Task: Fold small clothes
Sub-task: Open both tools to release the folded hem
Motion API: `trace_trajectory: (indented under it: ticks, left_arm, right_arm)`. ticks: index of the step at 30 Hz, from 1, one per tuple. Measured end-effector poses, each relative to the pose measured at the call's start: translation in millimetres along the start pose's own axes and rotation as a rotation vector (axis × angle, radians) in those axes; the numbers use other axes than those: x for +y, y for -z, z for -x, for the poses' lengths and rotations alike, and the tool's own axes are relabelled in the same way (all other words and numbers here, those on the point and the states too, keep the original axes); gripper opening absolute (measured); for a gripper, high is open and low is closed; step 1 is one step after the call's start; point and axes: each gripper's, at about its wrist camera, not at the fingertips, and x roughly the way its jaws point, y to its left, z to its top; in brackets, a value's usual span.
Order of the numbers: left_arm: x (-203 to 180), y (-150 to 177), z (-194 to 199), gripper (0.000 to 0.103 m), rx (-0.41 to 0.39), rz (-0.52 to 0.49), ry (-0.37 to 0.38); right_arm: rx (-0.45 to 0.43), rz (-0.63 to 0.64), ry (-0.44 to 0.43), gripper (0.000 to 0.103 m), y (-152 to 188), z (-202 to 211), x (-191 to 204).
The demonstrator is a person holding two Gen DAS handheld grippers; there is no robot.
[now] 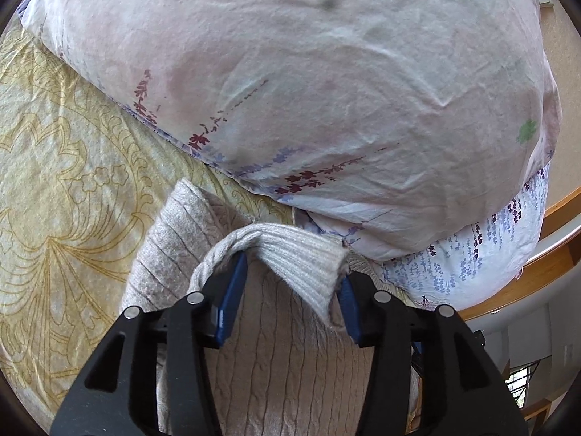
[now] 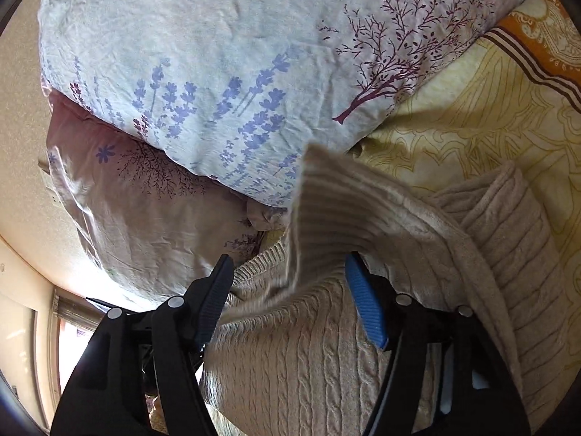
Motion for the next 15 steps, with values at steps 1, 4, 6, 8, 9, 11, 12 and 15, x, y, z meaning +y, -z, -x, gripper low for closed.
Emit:
trace_trajectory:
  ticks: [1,4,6,8,9,11,12,15]
  left_arm:
    - [-0.2,0.3,-0.2,0.048,0.0,-0.001,0.0]
    - [-0.2,0.5,0.7,0.05,0.001,0.004,0.007]
    - [-0.8,0.5,2.9,0.051,-0.004,0.004,0.006]
    - [1.7,-0.2,6.4,0.052,-0.011,0.012,0.006]
    - [3.9,-1.1,8.9,0.052,-0.02,0.021,0.007]
    - [12.3,-4.7,17.4,0.054,-0.051,0.052,0.005]
    - [17.5,-7.2,23.1,0.056,-0.078,0.076,-0.001]
    - [39.4,-15.2,46.0,0.076,-0.168,0.174,-0.1]
  right_arm:
    - [-0.001,-0.006,-0.001,0.066,0.2,0.9,-1.2]
    - [-0.01,-0.023,-0.006,0.066,1.1,5.6,-4.9]
    - [-0.013,-0.028,0.001,0.066,2.4,11.0,-7.9]
    - [-0.019,-0.039,0.007,0.066,3.8,17.8,-12.8]
    - [-0.023,-0.045,0.008,0.066,3.7,19.1,-13.8]
    - [-0.035,-0.051,0.015,0.066,6.2,24.8,-15.5]
    - [-0.042,-0.049,0.021,0.066,7.2,27.2,-13.0]
    - [-0.089,-0.051,0.059,0.065,12.4,46.2,-19.2]
